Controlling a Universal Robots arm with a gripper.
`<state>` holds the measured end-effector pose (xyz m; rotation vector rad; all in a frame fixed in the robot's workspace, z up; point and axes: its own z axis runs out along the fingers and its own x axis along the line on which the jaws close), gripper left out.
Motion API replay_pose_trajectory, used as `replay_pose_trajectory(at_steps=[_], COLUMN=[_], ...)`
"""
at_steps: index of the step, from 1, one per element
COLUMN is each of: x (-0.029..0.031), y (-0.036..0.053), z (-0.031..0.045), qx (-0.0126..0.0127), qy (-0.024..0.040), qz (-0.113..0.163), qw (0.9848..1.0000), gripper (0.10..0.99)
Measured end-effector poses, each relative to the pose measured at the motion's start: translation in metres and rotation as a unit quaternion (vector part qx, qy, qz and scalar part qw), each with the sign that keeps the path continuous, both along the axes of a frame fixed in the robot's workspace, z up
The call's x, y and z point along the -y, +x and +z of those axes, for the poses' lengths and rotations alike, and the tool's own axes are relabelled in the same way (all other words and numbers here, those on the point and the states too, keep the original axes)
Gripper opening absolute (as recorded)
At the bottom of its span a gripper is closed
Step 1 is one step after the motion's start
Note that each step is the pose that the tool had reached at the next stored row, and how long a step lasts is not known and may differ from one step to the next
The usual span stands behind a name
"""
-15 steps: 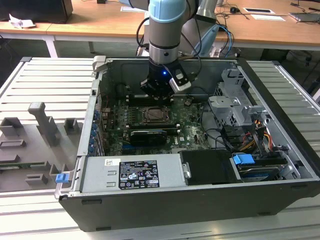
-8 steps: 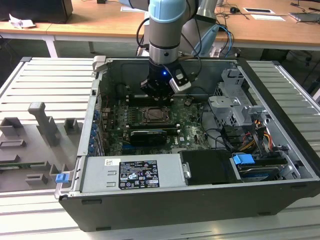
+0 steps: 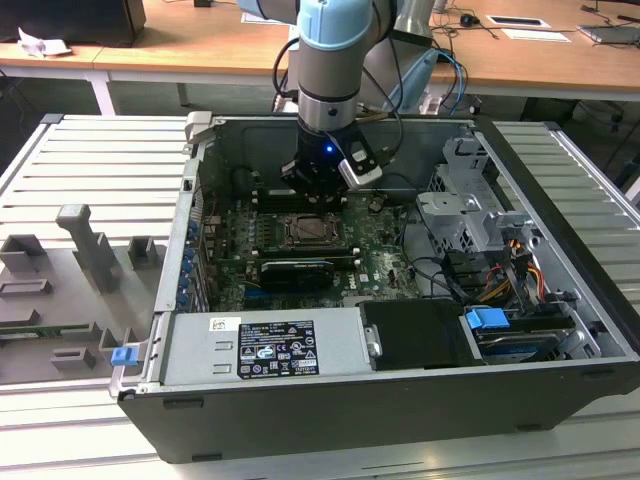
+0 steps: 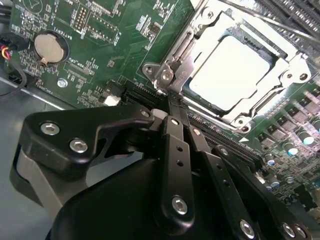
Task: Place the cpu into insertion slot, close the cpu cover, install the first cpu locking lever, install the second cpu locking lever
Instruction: 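Install the first cpu locking lever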
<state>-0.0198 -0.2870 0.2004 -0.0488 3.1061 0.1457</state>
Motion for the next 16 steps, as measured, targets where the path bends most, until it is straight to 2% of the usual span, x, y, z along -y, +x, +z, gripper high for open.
replay_pose_trajectory(at_steps=[1, 3, 7, 16], x=[-0.0001, -0.0002, 0.0000, 0.0057], y=[0.0000, 0.0001, 0.0000, 0.0000], z=[0.0000, 0.0015, 0.0101, 0.0102], qx=[0.0000, 0.0003, 0.0000, 0.0000], qy=[0.0028, 0.0034, 0.0029, 0.0029], qz=[0.000, 0.000, 0.000, 0.000], qw=[1.0000, 1.0000, 1.0000, 1.0000], gripper=[0.106, 0.106, 0.106, 0.106])
